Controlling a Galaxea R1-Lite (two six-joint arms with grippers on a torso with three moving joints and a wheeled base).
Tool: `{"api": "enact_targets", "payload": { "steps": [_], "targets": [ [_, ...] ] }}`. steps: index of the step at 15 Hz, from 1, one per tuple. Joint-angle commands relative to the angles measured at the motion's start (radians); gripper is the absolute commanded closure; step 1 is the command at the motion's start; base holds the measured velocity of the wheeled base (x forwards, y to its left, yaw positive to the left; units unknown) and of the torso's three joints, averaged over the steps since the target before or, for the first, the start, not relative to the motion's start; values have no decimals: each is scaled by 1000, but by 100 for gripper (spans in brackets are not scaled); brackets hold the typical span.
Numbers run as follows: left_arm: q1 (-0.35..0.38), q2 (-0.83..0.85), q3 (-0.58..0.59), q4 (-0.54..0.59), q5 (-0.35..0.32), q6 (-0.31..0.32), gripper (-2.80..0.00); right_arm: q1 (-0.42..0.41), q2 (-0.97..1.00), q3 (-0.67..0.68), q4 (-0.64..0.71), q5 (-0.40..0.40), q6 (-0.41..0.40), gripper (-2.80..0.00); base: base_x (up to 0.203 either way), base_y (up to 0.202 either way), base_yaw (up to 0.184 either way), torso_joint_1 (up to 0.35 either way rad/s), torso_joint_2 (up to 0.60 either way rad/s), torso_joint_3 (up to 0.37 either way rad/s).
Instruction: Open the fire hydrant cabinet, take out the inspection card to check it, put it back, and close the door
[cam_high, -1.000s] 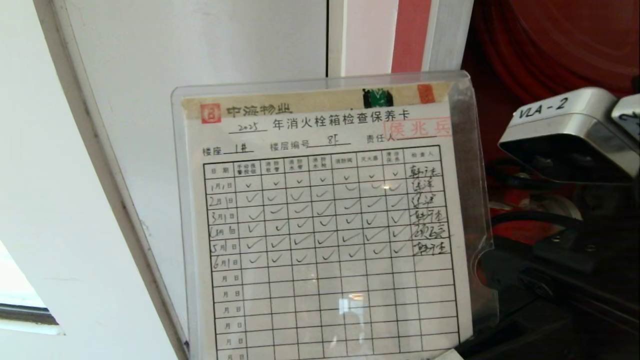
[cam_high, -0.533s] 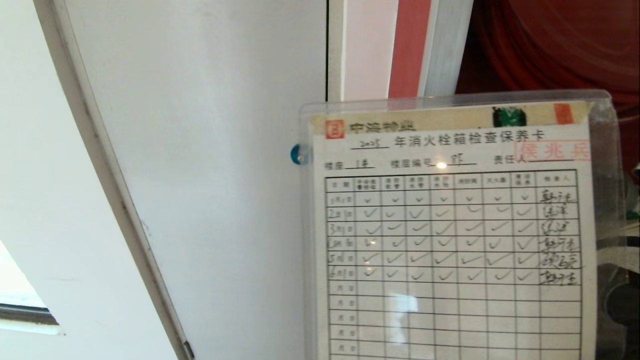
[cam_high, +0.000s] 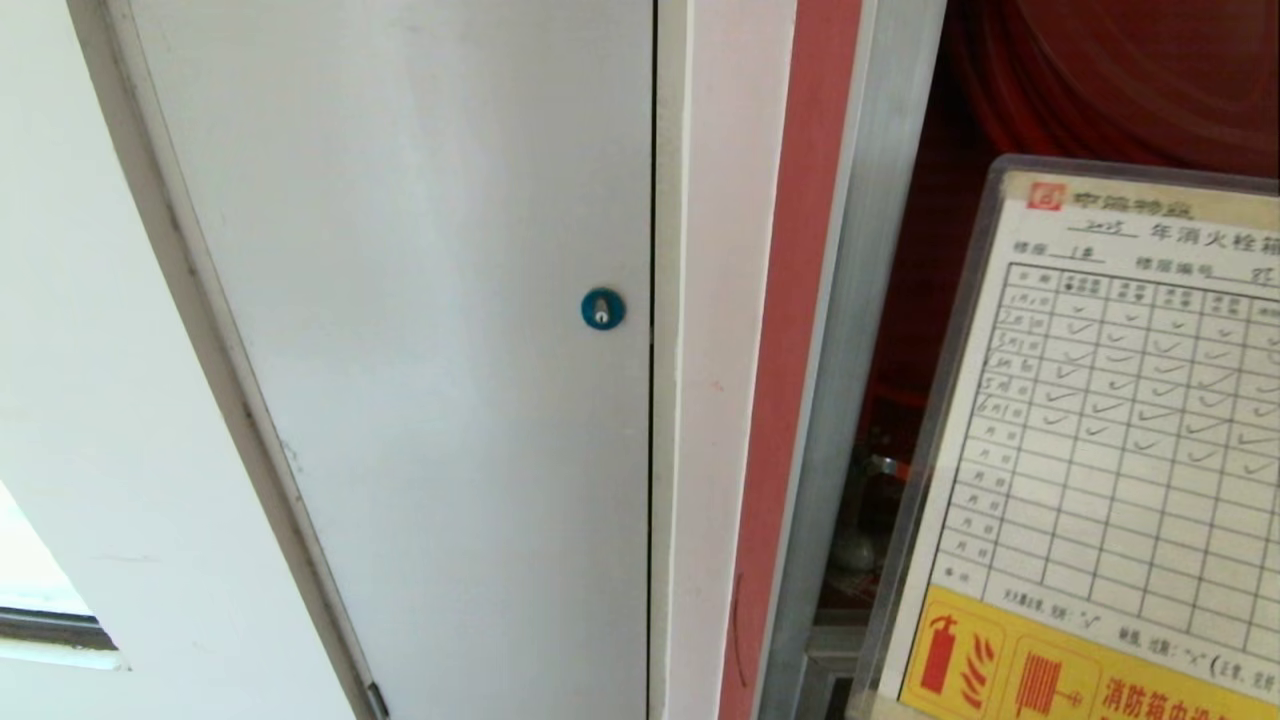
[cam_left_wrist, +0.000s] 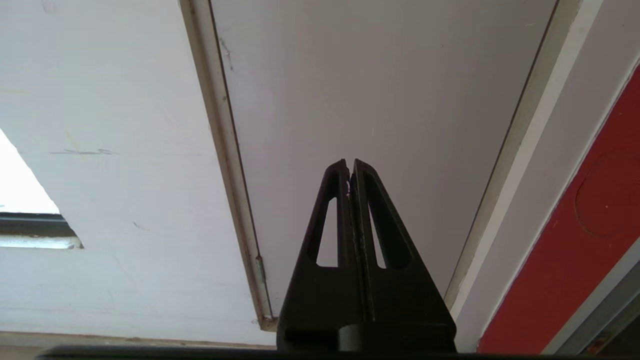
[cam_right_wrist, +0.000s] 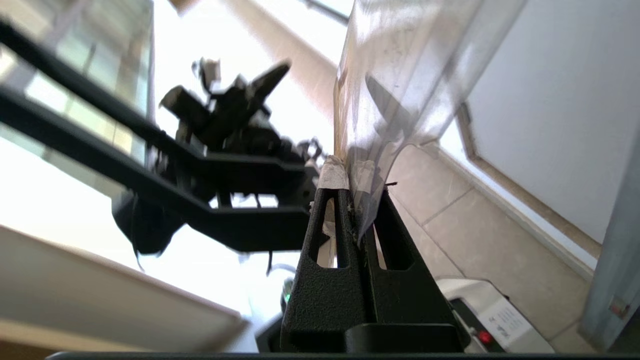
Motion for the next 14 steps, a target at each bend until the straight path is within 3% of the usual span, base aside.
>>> {"api": "enact_targets", "payload": {
  "steps": [1, 3, 6, 11, 14],
  "targets": [
    [0, 0, 0, 0, 0, 0, 0, -26, -102, 21, -7, -46, 127, 0, 0, 0, 0, 0, 0, 0],
    [0, 0, 0, 0, 0, 0, 0, -29, -113, 27, -34, -116, 226, 0, 0, 0, 0, 0, 0, 0],
    [0, 1, 0, 0, 0, 0, 0, -30, -104, 20, -77, -287, 362, 0, 0, 0, 0, 0, 0, 0],
    [0, 1, 0, 0, 0, 0, 0, -102, 5, -58, -67, -400, 475, 0, 0, 0, 0, 0, 0, 0],
    [0, 1, 0, 0, 0, 0, 0, -137, 61, -100, -58, -428, 565, 0, 0, 0, 0, 0, 0, 0]
  ]
}}
